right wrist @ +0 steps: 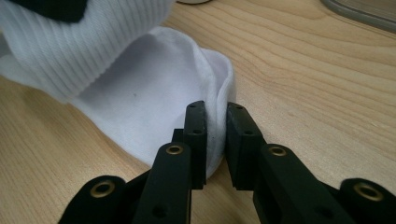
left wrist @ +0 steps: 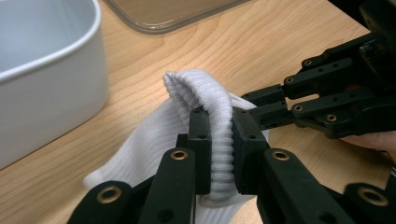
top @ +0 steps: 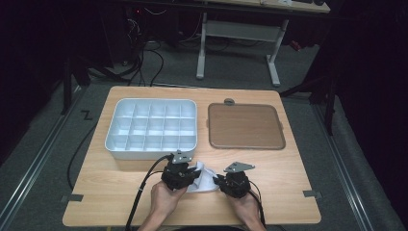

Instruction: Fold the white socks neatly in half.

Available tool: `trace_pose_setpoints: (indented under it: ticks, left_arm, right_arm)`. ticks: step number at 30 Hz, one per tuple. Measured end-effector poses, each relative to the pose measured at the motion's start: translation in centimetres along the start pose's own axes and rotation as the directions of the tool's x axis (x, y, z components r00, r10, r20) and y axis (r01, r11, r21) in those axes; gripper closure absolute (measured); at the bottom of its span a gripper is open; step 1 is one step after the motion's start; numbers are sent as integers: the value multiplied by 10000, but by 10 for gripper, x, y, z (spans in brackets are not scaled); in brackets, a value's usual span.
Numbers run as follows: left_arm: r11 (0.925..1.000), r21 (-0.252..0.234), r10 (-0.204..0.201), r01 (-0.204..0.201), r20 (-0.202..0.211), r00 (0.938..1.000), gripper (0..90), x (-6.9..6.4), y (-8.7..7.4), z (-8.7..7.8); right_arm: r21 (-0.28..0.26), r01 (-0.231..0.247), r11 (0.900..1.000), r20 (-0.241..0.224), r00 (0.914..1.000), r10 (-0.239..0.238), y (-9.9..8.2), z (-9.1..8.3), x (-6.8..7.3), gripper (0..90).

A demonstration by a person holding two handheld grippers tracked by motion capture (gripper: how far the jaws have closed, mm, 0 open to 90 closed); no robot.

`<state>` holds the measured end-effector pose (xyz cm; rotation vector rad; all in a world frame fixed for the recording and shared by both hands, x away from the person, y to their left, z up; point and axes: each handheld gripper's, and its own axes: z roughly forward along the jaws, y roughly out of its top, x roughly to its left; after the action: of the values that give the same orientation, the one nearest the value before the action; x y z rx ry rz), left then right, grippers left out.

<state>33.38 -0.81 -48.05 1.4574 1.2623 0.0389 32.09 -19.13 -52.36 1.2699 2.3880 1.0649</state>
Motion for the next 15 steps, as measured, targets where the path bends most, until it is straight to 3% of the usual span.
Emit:
trace_pose_setpoints:
  ticks: [11,15]
  left_arm:
    - [9989,384,284,-278,-145,9995,796,-5,-13,18]
    - [9990,398,216,-210,-138,9997,793,-4,-15,21]
  right_arm:
    - [-1,-128,9999,-28,9999,128,0,1,0,801]
    - [-12,-113,9999,-20,9999,113,0,1,0,801]
